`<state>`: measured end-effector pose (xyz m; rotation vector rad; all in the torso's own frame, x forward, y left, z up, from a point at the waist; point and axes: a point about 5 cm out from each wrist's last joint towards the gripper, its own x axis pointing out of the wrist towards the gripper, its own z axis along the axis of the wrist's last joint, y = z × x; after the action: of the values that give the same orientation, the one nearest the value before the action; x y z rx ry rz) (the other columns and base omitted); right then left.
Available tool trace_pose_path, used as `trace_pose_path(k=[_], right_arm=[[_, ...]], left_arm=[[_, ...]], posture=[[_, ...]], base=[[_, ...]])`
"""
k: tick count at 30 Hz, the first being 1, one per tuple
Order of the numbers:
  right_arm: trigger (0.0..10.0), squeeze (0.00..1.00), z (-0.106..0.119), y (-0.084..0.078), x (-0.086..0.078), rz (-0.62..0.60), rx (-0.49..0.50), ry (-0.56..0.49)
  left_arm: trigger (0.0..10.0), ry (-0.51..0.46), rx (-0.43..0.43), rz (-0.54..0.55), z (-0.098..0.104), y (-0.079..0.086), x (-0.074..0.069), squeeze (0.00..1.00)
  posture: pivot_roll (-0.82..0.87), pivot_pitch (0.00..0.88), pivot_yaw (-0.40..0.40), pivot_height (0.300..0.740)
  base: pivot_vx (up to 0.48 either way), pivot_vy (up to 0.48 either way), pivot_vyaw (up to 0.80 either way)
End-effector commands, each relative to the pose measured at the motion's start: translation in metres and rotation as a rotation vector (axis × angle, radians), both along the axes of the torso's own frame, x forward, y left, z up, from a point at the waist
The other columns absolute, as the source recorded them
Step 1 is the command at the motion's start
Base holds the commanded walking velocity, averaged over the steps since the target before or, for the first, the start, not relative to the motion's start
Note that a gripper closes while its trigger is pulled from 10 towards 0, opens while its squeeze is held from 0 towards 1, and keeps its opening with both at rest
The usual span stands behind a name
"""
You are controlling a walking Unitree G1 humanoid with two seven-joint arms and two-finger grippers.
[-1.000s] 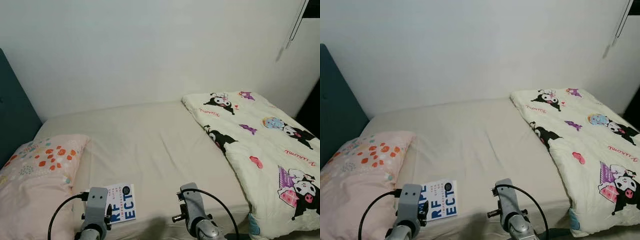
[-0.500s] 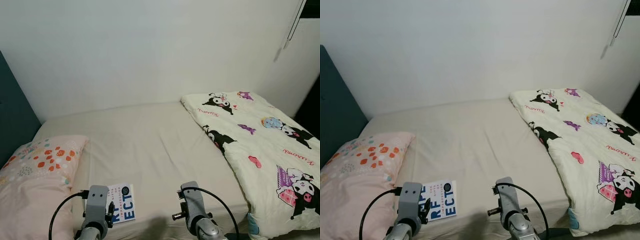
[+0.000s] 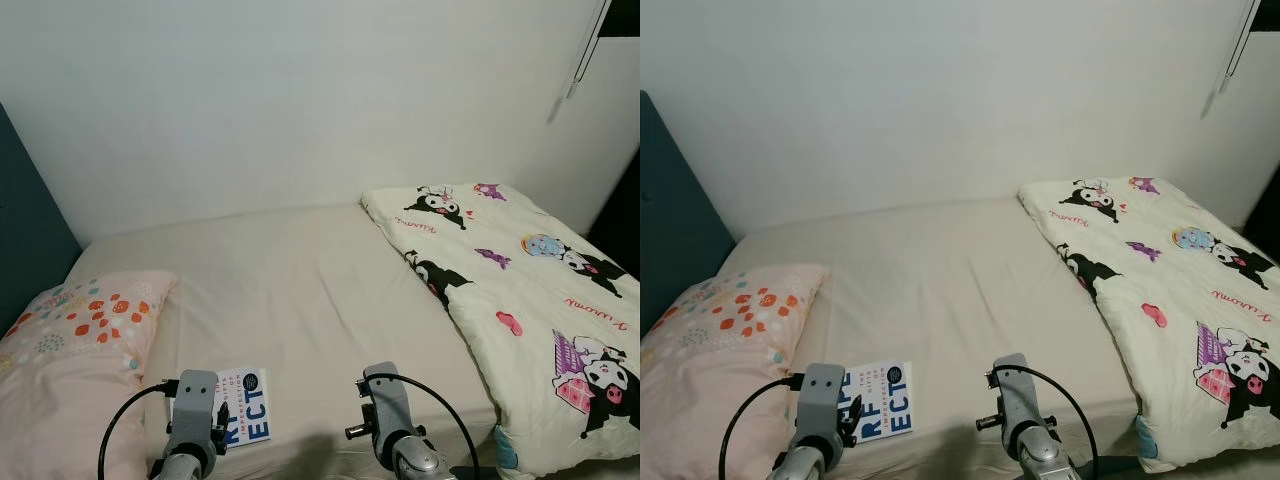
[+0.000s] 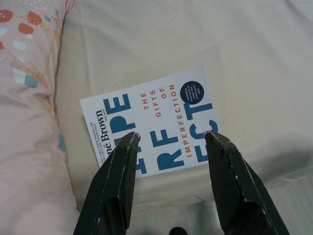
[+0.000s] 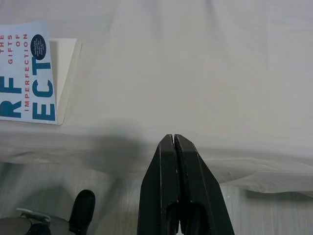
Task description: Clean up the room
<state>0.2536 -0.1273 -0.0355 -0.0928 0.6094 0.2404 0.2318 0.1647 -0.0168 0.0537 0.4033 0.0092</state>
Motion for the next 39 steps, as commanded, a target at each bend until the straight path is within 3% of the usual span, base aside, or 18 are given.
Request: trace_pose_path(k=[1, 31, 36, 39], right_arm=[[10.0, 0.0, 0.003, 0.001, 0.004, -0.014, 0.02, -0.012], [10.0, 0.0, 0.002, 0.003, 0.002, 0.016, 0.003, -0.019], [10.0, 0.0, 0.001, 0.003, 0.0, 0.018, -0.002, -0.008], [10.0, 0.0, -0.008, 0.001, -0.006, 0.04, -0.05, 0.067]], left_arm=[[10.0, 0.003, 0.004, -0.005, 0.0, -0.002, -0.001, 0.0], [10.0, -0.004, 0.011, -0.021, 0.0, -0.001, -0.005, 0.0], [10.0, 0.009, 0.022, -0.03, -0.002, -0.001, -0.007, 0.0], [10.0, 0.06, 0.055, -0.066, -0.011, -0.002, -0.01, 0.0]], posture=[[-0.03, 0.0, 0.004, 0.732], [-0.02, 0.0, 0.005, 0.732], [-0.02, 0.0, 0.004, 0.732], [-0.02, 0.0, 0.002, 0.732]], base=[[0.0, 0.0, 0.0], [0.0, 0.0, 0.0], [0.0, 0.0, 0.0], [0.0, 0.0, 0.0]])
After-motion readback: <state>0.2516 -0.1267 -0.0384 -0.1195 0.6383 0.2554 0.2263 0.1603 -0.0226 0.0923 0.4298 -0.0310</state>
